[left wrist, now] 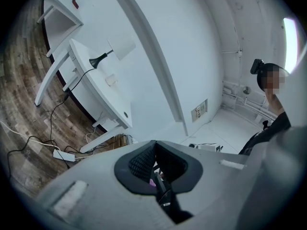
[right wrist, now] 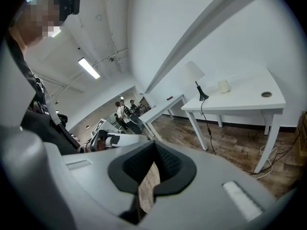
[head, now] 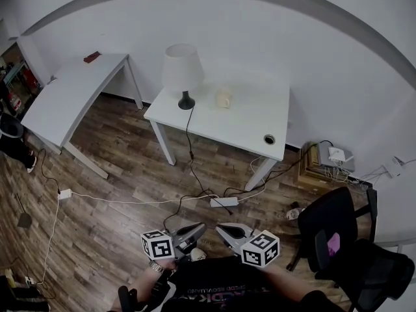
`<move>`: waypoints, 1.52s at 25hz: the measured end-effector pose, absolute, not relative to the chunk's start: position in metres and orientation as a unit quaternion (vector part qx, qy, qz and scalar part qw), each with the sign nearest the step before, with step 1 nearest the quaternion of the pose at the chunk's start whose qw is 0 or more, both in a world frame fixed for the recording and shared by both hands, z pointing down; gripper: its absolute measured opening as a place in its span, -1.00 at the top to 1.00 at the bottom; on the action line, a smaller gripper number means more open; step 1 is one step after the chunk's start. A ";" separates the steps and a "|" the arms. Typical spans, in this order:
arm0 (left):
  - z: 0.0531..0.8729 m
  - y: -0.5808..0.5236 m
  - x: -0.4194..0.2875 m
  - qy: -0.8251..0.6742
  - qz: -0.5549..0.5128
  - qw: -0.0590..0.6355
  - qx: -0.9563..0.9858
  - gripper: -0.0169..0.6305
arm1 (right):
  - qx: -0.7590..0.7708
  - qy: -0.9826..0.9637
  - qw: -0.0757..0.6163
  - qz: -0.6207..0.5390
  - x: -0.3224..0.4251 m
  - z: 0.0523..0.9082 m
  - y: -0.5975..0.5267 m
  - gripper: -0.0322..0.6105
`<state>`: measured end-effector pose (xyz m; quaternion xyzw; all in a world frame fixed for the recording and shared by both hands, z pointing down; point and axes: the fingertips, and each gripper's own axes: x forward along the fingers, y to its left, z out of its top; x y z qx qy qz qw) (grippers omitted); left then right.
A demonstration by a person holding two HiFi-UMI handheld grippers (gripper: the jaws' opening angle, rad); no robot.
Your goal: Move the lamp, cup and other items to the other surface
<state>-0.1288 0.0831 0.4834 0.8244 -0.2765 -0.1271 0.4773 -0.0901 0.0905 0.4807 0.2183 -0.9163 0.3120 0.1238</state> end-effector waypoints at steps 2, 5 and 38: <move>0.480 0.083 -0.129 -0.271 -0.140 0.471 0.828 0.96 | 0.218 -0.916 0.123 0.312 -0.091 0.480 0.091 0.89; 0.475 0.083 -0.130 -0.270 -0.137 0.467 0.831 0.96 | 0.221 -0.916 0.117 0.314 -0.090 0.478 0.092 0.89; 0.482 0.102 -0.166 -0.271 -0.168 0.477 0.819 0.96 | 0.229 -0.916 0.109 0.312 -0.115 0.472 0.099 0.89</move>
